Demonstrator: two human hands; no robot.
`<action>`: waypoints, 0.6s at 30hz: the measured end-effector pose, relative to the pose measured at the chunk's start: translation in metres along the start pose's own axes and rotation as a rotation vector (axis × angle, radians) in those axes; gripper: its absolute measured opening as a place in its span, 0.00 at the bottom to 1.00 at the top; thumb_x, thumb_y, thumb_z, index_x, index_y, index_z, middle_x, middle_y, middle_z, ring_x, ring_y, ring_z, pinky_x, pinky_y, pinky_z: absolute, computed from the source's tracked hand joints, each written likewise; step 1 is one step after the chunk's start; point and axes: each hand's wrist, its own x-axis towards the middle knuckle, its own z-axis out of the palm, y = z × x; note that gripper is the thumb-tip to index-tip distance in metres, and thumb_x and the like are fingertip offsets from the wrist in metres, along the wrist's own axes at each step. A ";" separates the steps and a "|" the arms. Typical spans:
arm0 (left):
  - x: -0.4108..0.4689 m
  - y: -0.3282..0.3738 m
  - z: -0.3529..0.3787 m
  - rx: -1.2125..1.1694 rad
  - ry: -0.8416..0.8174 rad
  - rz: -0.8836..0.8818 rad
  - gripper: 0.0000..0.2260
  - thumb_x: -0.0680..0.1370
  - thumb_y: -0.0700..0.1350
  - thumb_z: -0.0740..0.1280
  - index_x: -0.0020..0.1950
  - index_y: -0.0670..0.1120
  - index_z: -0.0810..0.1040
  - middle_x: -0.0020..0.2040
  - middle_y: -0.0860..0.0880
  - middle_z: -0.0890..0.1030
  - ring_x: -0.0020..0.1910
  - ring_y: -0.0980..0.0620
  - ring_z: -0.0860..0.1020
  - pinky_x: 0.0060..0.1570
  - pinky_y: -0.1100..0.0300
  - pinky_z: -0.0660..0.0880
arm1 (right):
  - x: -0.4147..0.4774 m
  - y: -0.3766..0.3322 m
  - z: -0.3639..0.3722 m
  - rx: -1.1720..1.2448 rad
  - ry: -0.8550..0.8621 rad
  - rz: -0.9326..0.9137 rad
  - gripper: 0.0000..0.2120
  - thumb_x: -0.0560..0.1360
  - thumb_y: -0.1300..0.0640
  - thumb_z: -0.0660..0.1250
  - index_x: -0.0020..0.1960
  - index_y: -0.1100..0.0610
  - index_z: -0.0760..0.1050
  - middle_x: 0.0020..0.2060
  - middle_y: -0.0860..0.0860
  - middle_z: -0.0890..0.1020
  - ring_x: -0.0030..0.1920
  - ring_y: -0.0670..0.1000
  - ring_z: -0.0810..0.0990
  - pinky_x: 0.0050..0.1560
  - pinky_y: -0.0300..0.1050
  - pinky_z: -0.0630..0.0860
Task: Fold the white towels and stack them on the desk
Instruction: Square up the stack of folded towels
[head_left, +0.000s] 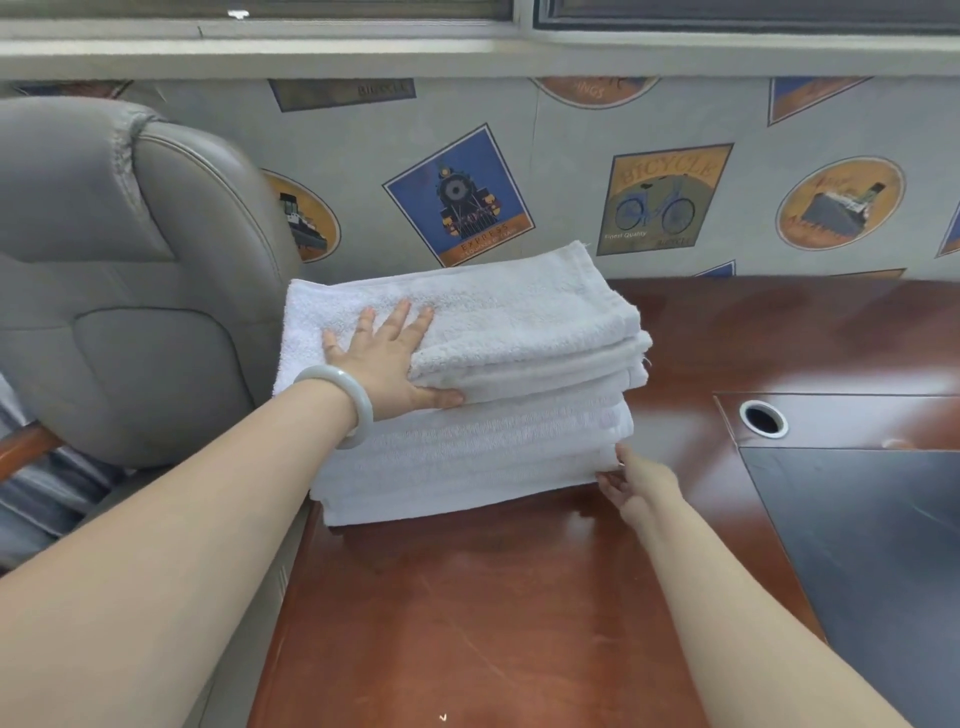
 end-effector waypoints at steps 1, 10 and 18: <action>-0.001 0.000 0.001 0.007 -0.001 0.001 0.52 0.63 0.79 0.58 0.78 0.62 0.34 0.79 0.57 0.35 0.79 0.44 0.37 0.71 0.29 0.40 | -0.003 -0.001 -0.004 0.067 -0.015 0.006 0.08 0.79 0.60 0.66 0.47 0.66 0.74 0.38 0.58 0.77 0.37 0.54 0.78 0.30 0.42 0.81; -0.016 -0.002 -0.002 0.066 -0.035 0.094 0.58 0.65 0.73 0.69 0.76 0.60 0.29 0.77 0.55 0.29 0.77 0.41 0.32 0.70 0.28 0.38 | -0.053 -0.006 -0.009 0.045 -0.089 -0.117 0.13 0.77 0.68 0.64 0.60 0.69 0.73 0.46 0.58 0.78 0.55 0.58 0.78 0.57 0.48 0.77; -0.042 -0.033 -0.002 0.222 0.009 0.156 0.56 0.70 0.61 0.74 0.75 0.63 0.28 0.77 0.57 0.29 0.77 0.43 0.31 0.71 0.29 0.39 | -0.149 -0.078 0.046 -0.860 -0.055 -1.566 0.23 0.78 0.65 0.63 0.71 0.55 0.69 0.71 0.50 0.70 0.73 0.50 0.65 0.74 0.45 0.59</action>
